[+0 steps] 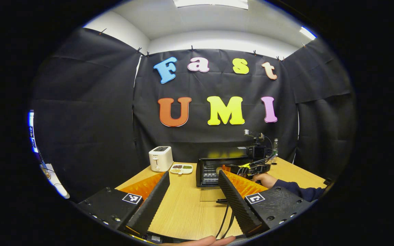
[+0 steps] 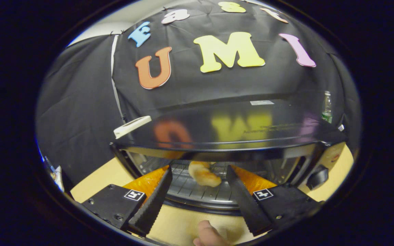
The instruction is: Open the electric oven with the left hand, put the food in, and close the electric oven.
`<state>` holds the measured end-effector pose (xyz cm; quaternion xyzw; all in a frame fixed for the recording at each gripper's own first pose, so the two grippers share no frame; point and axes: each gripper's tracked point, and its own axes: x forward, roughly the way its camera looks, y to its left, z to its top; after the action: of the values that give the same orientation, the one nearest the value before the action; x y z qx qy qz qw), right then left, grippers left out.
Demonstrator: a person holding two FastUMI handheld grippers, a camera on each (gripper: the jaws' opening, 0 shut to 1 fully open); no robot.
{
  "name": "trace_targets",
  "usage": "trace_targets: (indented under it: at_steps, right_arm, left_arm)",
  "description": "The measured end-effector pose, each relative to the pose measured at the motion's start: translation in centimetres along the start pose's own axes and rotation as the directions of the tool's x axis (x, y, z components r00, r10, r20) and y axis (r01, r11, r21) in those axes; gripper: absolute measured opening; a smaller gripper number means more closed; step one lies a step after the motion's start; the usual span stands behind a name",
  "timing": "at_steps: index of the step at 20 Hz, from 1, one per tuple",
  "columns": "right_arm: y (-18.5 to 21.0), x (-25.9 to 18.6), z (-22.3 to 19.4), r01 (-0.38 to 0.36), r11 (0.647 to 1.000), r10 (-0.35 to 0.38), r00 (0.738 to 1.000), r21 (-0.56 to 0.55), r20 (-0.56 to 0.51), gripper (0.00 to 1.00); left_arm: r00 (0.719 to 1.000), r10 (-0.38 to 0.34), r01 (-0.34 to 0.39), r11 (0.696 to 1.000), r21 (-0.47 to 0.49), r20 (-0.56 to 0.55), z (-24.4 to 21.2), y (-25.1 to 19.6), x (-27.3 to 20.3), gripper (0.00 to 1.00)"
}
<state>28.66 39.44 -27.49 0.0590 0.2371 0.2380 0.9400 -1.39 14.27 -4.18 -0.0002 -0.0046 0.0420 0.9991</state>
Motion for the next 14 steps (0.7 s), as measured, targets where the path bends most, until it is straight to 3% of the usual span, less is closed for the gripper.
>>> trace_targets:
  at_steps: [6,9,11,12,14]
  right_arm:
    - [0.2,-12.4,3.8,0.008,0.999,-0.001,0.992,-0.049,0.129,1.0]
    - [-1.0,-19.6,6.7,0.102,0.987,-0.069,0.968,-0.127,0.24,0.95]
    - [-1.9,-23.6,8.4,0.177,0.972,-0.123,0.945,-0.157,0.302,0.99]
    - [-2.7,-25.4,9.2,0.214,0.965,-0.156,0.932,-0.151,0.326,0.96]
    - [-3.8,-28.2,10.0,0.258,0.959,-0.205,0.915,-0.113,0.347,0.99]
  left_arm:
    - [0.999,-0.027,0.028,1.0,-0.005,0.021,1.4,-3.0,-1.6,0.94]
    - [0.998,-0.057,0.058,0.998,-0.035,0.031,1.5,-4.6,-1.5,0.94]
    - [0.997,-0.077,0.078,0.996,-0.047,0.029,1.5,-5.4,-0.9,0.94]
    - [0.997,-0.074,0.075,0.996,-0.044,0.023,1.3,-5.6,-0.4,0.94]
    - [0.997,-0.074,0.074,0.997,-0.025,0.019,0.6,-6.1,0.5,0.94]
